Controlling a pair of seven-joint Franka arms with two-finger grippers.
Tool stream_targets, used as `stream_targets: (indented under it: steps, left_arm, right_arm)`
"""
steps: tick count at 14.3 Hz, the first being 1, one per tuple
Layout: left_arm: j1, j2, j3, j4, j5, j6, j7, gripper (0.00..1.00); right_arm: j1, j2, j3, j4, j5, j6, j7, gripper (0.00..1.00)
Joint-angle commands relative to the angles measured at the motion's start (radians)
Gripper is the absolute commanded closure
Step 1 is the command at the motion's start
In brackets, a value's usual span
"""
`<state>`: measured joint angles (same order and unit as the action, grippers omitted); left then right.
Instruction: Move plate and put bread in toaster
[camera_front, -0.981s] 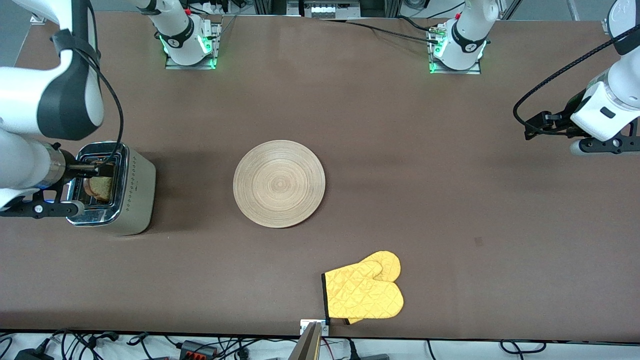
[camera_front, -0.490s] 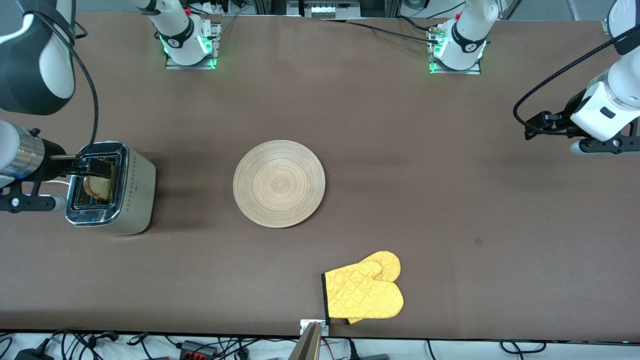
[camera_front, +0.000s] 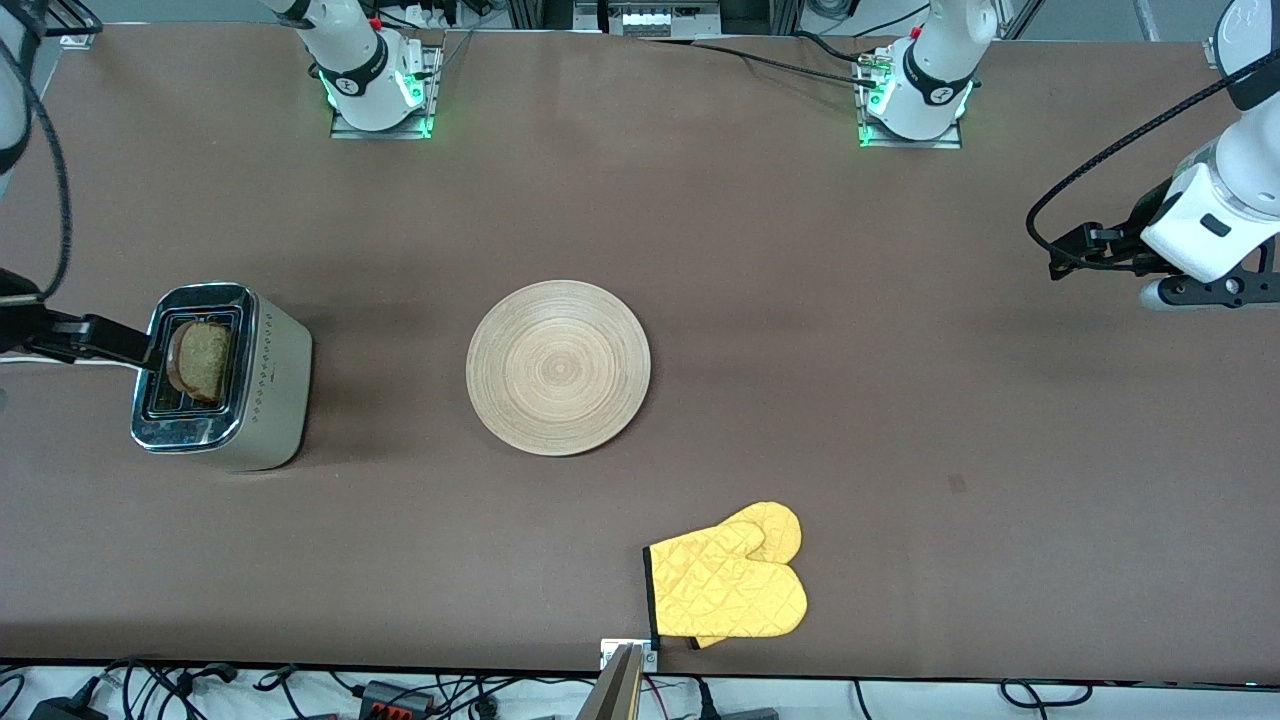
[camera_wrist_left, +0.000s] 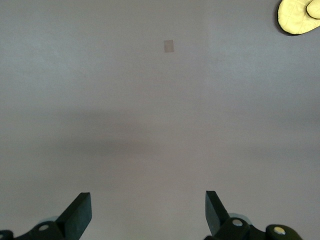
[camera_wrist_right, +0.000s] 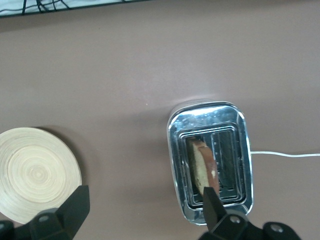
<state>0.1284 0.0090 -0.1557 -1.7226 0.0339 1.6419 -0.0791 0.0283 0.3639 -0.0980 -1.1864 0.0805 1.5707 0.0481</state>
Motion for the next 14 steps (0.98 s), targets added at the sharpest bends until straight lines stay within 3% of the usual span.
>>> stream_targets:
  steps: [1, 3, 11, 14]
  left_arm:
    - [0.002, -0.006, -0.002, -0.006, 0.014, 0.006, -0.011, 0.0]
    - [0.0, -0.006, -0.002, -0.006, 0.014, 0.006, -0.013, 0.0]
    - [0.002, -0.006, -0.002, -0.006, 0.014, 0.004, -0.013, 0.0]
    - [0.002, -0.006, -0.002, -0.006, 0.014, 0.004, -0.013, 0.0]
  right_arm:
    - [-0.016, -0.095, 0.037, -0.111, -0.042, 0.014, -0.014, 0.0]
    - [-0.018, -0.132, 0.035, -0.14, -0.05, -0.017, -0.046, 0.0]
    - [-0.016, -0.377, 0.037, -0.502, -0.081, 0.107, -0.089, 0.0]
    - [-0.015, -0.398, 0.038, -0.519, -0.081, 0.095, -0.082, 0.0]
